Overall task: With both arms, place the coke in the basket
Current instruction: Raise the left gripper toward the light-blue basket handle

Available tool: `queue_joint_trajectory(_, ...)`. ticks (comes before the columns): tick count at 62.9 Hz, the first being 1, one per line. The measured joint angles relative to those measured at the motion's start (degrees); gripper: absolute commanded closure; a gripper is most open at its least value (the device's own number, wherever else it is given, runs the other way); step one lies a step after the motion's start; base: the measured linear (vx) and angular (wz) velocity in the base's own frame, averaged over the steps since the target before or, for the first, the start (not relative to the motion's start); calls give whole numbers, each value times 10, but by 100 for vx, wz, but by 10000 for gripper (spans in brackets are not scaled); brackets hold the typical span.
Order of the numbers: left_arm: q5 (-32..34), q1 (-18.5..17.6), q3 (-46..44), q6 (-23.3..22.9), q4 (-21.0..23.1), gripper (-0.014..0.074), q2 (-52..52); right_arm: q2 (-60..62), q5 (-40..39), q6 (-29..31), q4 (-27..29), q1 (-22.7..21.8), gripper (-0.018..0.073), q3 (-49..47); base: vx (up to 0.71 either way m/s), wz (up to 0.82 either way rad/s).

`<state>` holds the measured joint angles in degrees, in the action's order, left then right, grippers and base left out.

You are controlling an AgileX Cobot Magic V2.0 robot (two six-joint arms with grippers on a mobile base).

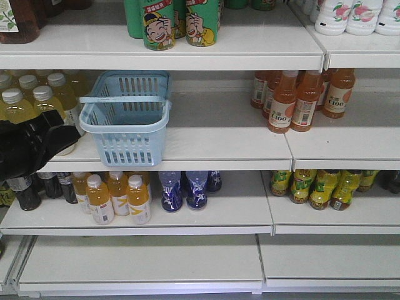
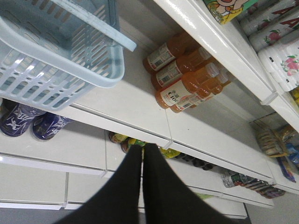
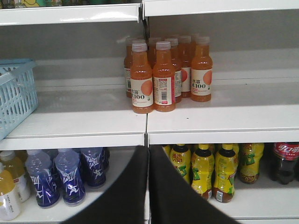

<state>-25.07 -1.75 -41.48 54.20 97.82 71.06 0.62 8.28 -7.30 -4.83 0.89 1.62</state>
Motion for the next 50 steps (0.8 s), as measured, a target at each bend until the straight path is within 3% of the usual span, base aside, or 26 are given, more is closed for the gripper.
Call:
queue_joint_trajectory(23,33,0,0,0,1,602,13,0,0,0,0,0,564,0,0,0)
queue_joint_trajectory(50,-12,0,0,0,1,585,111,0,0,0,0,0,564,0,0,0)
